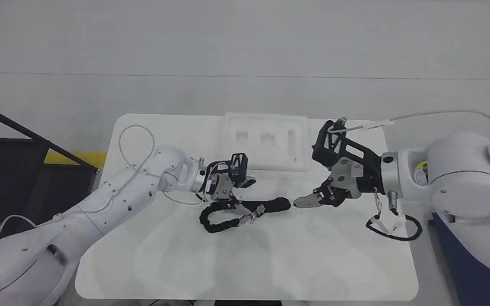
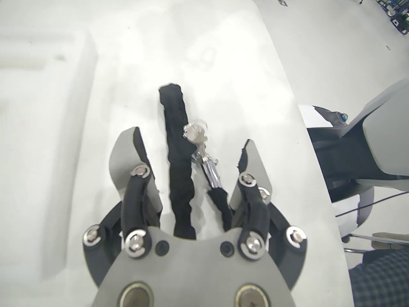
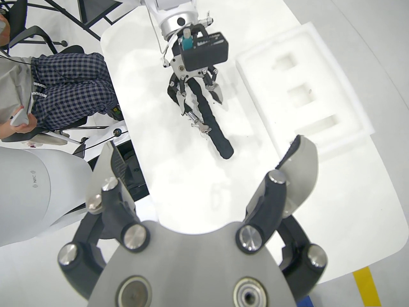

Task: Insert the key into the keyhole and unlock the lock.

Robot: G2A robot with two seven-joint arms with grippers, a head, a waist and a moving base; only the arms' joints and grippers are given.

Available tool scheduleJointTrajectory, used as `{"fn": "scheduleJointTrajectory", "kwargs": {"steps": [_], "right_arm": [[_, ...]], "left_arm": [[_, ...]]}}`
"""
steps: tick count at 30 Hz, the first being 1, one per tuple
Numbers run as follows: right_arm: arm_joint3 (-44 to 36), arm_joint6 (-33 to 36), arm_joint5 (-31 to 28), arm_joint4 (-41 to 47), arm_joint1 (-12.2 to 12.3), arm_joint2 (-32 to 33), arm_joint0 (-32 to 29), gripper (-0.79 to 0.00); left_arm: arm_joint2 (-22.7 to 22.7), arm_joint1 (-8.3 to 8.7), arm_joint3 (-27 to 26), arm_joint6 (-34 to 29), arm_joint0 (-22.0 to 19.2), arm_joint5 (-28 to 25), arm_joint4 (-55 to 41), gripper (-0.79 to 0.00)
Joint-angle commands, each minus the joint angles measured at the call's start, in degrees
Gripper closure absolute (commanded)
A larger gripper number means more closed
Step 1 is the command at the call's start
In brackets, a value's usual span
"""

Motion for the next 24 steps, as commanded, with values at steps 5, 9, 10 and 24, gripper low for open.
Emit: {"fn": "scheduleJointTrajectory", "kwargs": {"steps": [5,9,10,24], "right_arm": [[3.44,-9.55,-5.08,-3.41,-1.15,-1.66,-0.76,-0.785],[6.89,-16.26,-8.4,-7.35,-2.16,-2.72,-0.23,-0.785],[7.93,-17.48,-9.19,-8.19,-2.45,-3.2,-0.03,-0.785],[21.35,-25.64,-18.43,-12.62,-6.14,-7.25,5.87,-0.785]], "left_arm": [[-5.35,2.31,-2.79,8.4,-2.11,0.02,4.36,-0.785],[-6.66,4.07,-2.41,11.96,-4.52,0.02,6.44,-0.785],[-6.69,4.39,-2.4,13.32,-5.11,0.02,6.55,-0.785],[-1.29,5.14,5.0,32.76,-12.91,0.02,10.0,-0.785]]}}
